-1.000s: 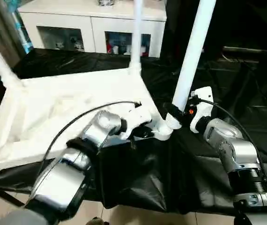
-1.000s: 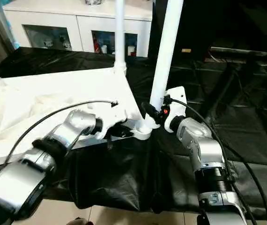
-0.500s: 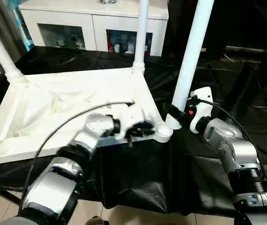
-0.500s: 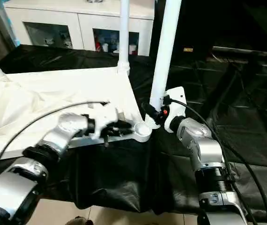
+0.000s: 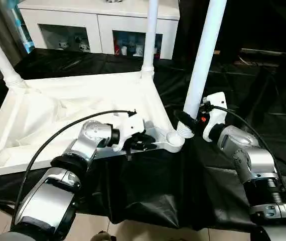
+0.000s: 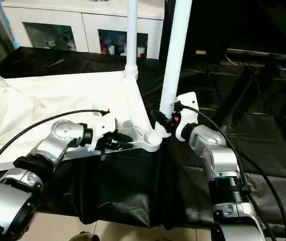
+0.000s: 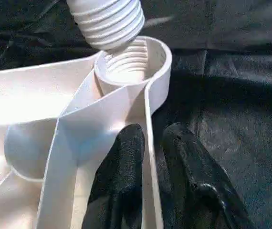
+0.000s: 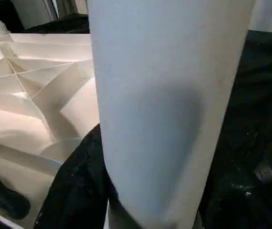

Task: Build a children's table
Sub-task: Move table base

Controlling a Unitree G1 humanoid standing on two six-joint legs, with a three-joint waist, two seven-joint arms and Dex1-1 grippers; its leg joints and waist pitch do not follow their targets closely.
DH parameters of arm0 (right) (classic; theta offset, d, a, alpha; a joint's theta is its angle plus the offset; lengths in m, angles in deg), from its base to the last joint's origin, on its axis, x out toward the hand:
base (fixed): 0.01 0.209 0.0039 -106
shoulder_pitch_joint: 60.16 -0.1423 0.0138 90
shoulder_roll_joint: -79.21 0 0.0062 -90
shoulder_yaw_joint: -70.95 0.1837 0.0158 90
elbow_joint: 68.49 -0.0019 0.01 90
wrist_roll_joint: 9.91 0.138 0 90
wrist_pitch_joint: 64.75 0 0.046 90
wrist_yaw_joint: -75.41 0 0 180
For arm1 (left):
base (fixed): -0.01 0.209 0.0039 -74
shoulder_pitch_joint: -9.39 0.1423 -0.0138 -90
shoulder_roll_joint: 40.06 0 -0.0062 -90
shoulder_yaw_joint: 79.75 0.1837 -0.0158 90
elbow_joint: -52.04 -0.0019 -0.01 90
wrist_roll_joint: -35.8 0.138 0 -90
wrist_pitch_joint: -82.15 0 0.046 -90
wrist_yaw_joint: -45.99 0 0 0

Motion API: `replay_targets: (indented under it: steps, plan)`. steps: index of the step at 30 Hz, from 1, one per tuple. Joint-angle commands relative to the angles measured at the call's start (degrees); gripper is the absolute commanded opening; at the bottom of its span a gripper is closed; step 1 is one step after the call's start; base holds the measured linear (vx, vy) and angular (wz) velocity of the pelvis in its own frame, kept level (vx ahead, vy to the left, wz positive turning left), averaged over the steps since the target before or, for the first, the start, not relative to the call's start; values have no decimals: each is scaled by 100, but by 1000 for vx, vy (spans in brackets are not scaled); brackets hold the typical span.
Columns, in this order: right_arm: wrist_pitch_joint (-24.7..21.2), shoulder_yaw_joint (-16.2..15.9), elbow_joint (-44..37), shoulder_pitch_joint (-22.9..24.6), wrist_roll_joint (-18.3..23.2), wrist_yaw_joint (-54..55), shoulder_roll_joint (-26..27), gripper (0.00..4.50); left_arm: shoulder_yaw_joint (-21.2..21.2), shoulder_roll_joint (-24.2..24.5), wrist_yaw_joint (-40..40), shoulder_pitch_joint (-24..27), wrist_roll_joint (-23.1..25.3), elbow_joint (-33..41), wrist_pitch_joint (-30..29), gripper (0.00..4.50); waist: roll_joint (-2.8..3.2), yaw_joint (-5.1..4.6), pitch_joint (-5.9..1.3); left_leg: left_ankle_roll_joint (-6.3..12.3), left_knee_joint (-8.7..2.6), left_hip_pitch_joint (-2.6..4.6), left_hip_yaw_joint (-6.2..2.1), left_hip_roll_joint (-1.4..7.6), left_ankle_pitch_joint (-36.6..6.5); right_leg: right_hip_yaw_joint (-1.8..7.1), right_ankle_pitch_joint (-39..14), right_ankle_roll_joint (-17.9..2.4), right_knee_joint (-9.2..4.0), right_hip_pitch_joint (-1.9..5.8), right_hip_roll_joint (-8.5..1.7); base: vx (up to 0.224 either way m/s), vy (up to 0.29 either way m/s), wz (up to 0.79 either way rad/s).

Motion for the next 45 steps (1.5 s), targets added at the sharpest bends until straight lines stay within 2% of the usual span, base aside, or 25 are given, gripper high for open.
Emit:
replay_targets:
  steps: [1, 5, 6, 10, 12, 16, 18, 27, 28, 30, 33, 44, 45]
  plan:
    - [73, -5, 0, -80, -48, -16, -61, 193, 64, 46, -36, -1, 89, -71, 7, 97, -77, 13, -422, 2, -429, 151, -58, 101, -1635, 153, -1561, -1166, -424, 246, -264, 0, 0, 0]
    - [72, -5, 8, -86, -50, -28, -66, 193, 54, 56, -28, -17, 123, -94, -10, 97, -78, 9, -416, -7, -428, 151, -55, 97, -1681, 154, -1619, -1164, -436, 243, -266, 0, 0, 0]
    - [72, -5, 9, -87, -53, -31, -66, 193, 58, 62, -23, -19, 133, -99, -10, 68, -79, 9, -417, -10, -428, 156, -55, 97, -1690, 154, -1646, -1157, -439, 241, -266, 0, 0, 0]
    - [66, -7, 6, -94, -53, -48, -64, 193, 115, 120, -46, -31, 206, -139, -18, 55, -80, 8, -417, -15, -430, 148, -58, 98, -1675, 156, -1648, -1139, -437, 244, -267, 0, 0, 0]
    - [58, -13, -8, -94, -46, -63, -61, 193, 155, 158, -75, -25, 253, -140, -27, 28, -76, 6, -416, -18, -435, 152, -61, 100, -1694, 156, -1684, -1123, -440, 240, -266, 0, 0, 0]
    - [48, -48, -26, -89, -39, -117, -55, 193, 214, 208, -154, -6, 311, -121, -49, 3, -78, 2, -412, -29, -432, 154, -58, 97, -1736, 158, -1737, -1122, -448, 234, -269, 0, 0, 0]
    - [45, -59, -29, -91, -38, -136, -54, 193, 267, 238, -178, 2, 373, -114, -34, 3, -82, 6, -401, -39, -446, 162, -66, 104, -1821, 156, -1906, -1081, -464, 223, -272, 0, 0, 0]
    - [42, -92, -6, -127, -55, -211, -56, 193, 288, 250, -101, 0, 425, -118, -18, 0, -90, 2, -404, -95, -456, 165, -72, 108, -1920, 159, -1957, -1054, -468, 213, -275, 0, 0, 0]
    - [41, -91, -6, -128, -57, -216, -54, 193, 255, 230, -83, -6, 384, -124, -63, 29, -88, 3, -404, -95, -456, 166, -74, 108, -1919, 158, -1953, -1055, -468, 212, -276, 0, 0, 0]
    - [38, -104, -2, -137, -57, -229, -55, 193, 217, 216, -92, -17, 349, -128, -52, 58, -93, 2, -404, -87, -454, 163, -73, 104, -1921, 157, -1999, -1048, -471, 215, -276, 0, 0, 0]
    - [38, -113, 3, -142, -56, -234, -53, 193, 209, 231, -19, -35, 379, -170, 4, 68, -82, 3, -403, -92, -461, 163, -81, 109, -1908, 157, -2008, -1024, -470, 212, -276, 0, 0, 0]
    - [24, -165, -48, -120, -33, -323, -49, 193, 266, 375, -236, -91, 461, -293, -111, 75, -87, -14, -395, -128, -471, 161, -88, 105, -2013, 160, -2134, -1000, -487, 211, -283, 0, 0, 0]
    - [21, -177, -51, -122, -29, -346, -51, 193, 273, 382, -237, -94, 471, -290, -110, 46, -89, -15, -394, -124, -471, 162, -85, 106, -2006, 161, -2108, -1008, -489, 209, -281, 0, 0, 0]
